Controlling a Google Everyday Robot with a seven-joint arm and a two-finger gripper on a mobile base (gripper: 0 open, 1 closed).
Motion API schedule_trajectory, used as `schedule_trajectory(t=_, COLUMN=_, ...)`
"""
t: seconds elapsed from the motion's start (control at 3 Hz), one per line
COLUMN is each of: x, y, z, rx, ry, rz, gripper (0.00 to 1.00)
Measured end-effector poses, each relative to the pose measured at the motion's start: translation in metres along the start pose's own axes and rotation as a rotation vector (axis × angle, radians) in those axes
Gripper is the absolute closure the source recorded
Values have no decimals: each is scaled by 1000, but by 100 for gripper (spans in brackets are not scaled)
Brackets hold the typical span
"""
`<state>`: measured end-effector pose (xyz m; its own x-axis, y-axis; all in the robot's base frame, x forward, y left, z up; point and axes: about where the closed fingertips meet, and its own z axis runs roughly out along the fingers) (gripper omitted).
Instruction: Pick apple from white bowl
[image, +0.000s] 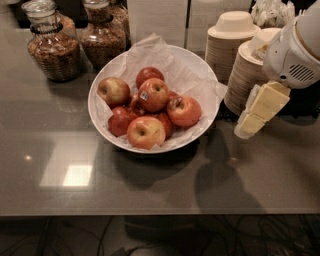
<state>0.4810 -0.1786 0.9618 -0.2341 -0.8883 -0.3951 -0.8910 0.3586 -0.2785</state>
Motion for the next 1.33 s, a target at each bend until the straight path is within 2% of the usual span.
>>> schedule_trajectory(t=0.33, x=-21, y=-7, z=14, rx=-13, ry=-87, rz=30, gripper=0)
schedule_trajectory(t=0.67, x=-51, y=-11, z=17, rx=-31, ry=-158, rz=21, gripper=0)
schedule_trajectory(t=1.0, x=-51, y=-11, z=17, rx=-31, ry=-158, rz=21, gripper=0)
schedule_trajectory(t=1.33, x=-75, y=-11, z=28, rx=-35, ry=-245, rz=38, gripper=0)
